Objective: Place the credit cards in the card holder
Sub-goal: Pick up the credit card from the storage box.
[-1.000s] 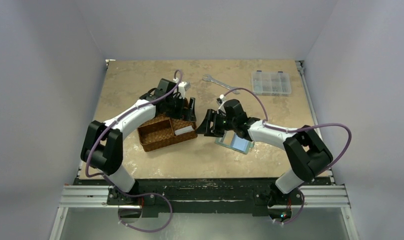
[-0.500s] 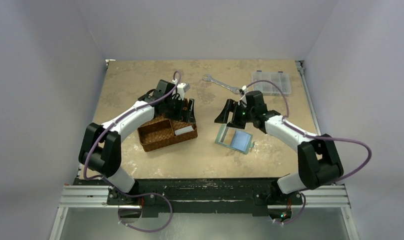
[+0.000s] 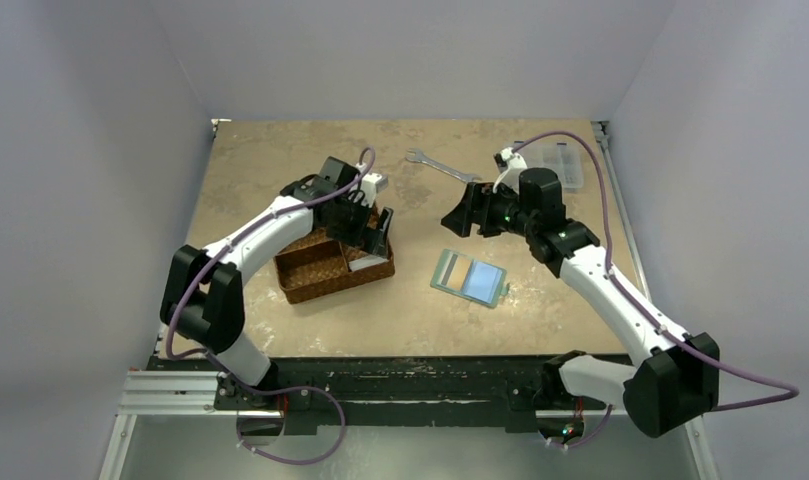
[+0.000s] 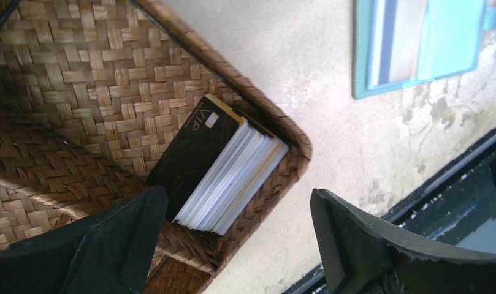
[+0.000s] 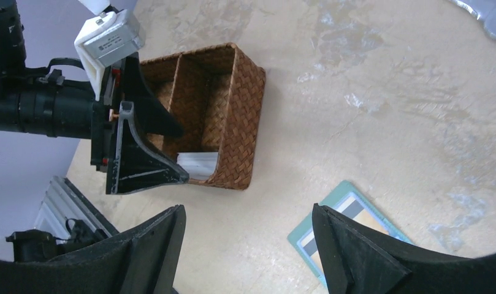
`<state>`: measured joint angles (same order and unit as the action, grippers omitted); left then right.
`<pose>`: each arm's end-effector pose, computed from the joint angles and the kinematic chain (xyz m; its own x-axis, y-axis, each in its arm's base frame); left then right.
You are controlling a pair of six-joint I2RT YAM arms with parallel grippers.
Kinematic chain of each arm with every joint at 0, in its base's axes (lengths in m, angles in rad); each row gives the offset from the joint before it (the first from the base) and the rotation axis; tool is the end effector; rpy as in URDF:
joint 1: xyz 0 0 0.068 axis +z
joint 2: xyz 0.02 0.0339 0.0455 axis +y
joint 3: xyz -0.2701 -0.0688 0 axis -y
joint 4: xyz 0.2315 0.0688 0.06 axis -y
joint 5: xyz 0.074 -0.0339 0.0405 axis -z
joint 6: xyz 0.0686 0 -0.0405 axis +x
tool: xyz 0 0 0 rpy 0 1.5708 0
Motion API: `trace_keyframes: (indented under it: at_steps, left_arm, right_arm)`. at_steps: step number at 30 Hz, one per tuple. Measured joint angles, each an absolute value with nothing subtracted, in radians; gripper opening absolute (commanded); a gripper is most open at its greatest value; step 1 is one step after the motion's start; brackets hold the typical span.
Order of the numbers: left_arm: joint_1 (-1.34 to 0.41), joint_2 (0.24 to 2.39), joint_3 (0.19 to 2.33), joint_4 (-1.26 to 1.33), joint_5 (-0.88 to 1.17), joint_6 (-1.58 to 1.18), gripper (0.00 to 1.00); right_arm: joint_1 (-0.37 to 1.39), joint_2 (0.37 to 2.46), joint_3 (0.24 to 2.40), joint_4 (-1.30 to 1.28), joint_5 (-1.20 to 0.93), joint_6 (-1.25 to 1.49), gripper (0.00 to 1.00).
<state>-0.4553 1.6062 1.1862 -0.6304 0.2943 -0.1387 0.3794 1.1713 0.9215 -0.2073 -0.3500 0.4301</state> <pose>0.2920 -0.1651 0.2227 -0.8478 0.2678 -0.4577 0.4373 0.8412 -0.3180 0.2498 0.1249 0.3021 -0.6369 0.1677 -0.7525 -0.4051 0.7577 0.5117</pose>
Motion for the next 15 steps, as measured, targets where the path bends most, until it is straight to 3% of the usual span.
trace_keyframes:
  at_steps: [3,9,15]
  left_arm:
    - [-0.463,1.656,1.300,-0.706,0.321,-0.091,0.94]
    - [-0.498,1.732,1.349,-0.754,0.301,-0.059,0.63]
    - [-0.531,1.737,1.355,-0.761,0.223,-0.072,0.54]
  right_arm:
    - [0.379,1.186,0.965,-0.252,-0.344,0.392,0.83]
    - [0.379,1.214,0.982,-0.370,-0.310,0.335,0.83]
    - [0.379,1.260,1.055,-0.436,-0.297,0.290,0.83]
